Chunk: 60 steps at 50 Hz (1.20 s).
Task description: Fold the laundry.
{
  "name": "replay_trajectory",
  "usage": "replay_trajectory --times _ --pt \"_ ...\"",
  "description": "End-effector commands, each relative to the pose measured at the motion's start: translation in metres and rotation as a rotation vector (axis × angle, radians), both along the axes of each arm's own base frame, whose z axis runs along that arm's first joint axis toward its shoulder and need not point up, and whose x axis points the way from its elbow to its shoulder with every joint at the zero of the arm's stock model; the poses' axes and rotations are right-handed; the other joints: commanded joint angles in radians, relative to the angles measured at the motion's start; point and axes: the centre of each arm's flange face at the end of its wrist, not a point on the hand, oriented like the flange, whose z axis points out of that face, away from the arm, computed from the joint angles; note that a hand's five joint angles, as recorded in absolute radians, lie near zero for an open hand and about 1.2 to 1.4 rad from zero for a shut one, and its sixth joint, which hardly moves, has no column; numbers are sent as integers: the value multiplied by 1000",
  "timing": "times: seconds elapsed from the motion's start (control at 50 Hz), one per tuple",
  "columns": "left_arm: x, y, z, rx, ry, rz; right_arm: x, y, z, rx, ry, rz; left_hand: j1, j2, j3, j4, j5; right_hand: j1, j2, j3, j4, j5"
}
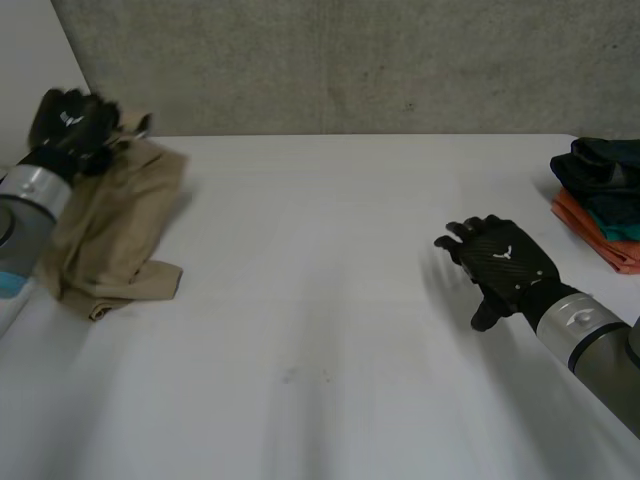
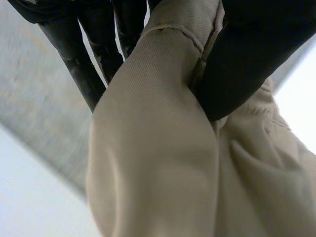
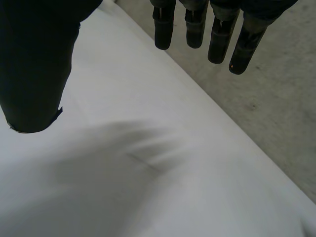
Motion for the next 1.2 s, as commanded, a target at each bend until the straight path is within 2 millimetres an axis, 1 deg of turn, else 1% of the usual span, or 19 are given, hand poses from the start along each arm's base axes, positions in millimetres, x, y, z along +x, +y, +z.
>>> replay_trajectory --times 0.02,0.04,0.08,0.16,0.18,0.24,0.26,0.3,0.36,0.42,0.5,0.52,0.6,0.76,0.9,0.96,1.02,1.12,1.2 --pt "-88 78 44 74 236 -308 -9 -10 12 -46 14 -125 318 201 257 203 321 -40 -46 -36 -63 -66" --pt "-108 98 45 102 263 -379 -10 -10 13 -51 15 -139 318 201 257 203 321 -40 -46 -36 -63 -66" --pt "-126 115 40 135 276 -439 -13 -13 16 -61 20 -173 318 201 257 203 321 -40 -46 -36 -63 -66" --pt "-177 157 11 231 257 -580 -17 -16 19 -71 25 -219 318 201 257 203 321 -40 -46 -36 -63 -66" --pt "-198 174 -7 274 244 -631 -18 -17 19 -73 26 -228 318 201 257 203 321 -40 -46 -36 -63 -66" --pt "-222 194 -26 324 225 -693 -20 -18 20 -75 33 -255 304 187 243 189 307 -40 -46 -36 -63 -66" --pt "-232 203 -36 355 211 -715 -22 -20 21 -80 38 -283 -170 -287 -231 -285 -167 -40 -46 -36 -63 -66" --pt "-240 218 -41 387 191 -739 -24 -22 24 -88 40 -313 -599 -715 -659 -713 -595 -40 -46 -36 -63 -66" --pt "-243 230 -33 382 176 -756 -27 -24 27 -94 44 -344 -741 -858 -801 -855 -738 -40 -46 -36 -63 -66" --pt "-237 232 -12 338 178 -723 -27 -24 31 -98 47 -355 -850 -967 -911 -965 -847 -40 -46 -36 -63 -66" --pt "-204 213 9 305 197 -533 -26 -17 50 -109 43 -345 -824 -941 -884 -938 -821 -40 -46 -36 -63 -66" --pt "-187 202 15 292 190 -446 -26 -14 55 -108 41 -340 -815 -932 -875 -930 -812 -40 -46 -36 -63 -66" --pt "-151 195 22 263 115 -295 -22 5 74 -74 50 -304 -809 -926 -869 -924 -806 -40 -46 -36 -63 -66" --pt "-100 189 -13 298 -156 -120 -1 61 99 23 48 -114 -806 -923 -867 -921 -803 -40 -46 -36 -63 -66" --pt "-72 156 -39 335 -252 -17 11 68 108 90 -86 -108 -809 -926 -870 -924 -806 -40 -46 -36 -63 -66" --pt "-70 144 -52 372 -260 -8 20 64 98 188 -152 -117 -801 -917 -861 -915 -797 -40 -46 -36 -63 -66" --pt "-69 141 -65 421 -272 -18 35 77 81 251 -151 -58 -739 -856 -799 -853 -736 -40 -46 -36 -63 -66" --pt "-66 145 -78 488 -279 -44 54 94 56 205 -77 46 -686 -803 -746 -800 -683 -40 -46 -36 -63 -66" --pt "-68 146 -95 531 -291 -76 61 85 28 171 -15 47 -657 -773 -717 -771 -653 -40 -46 -36 -63 -66"
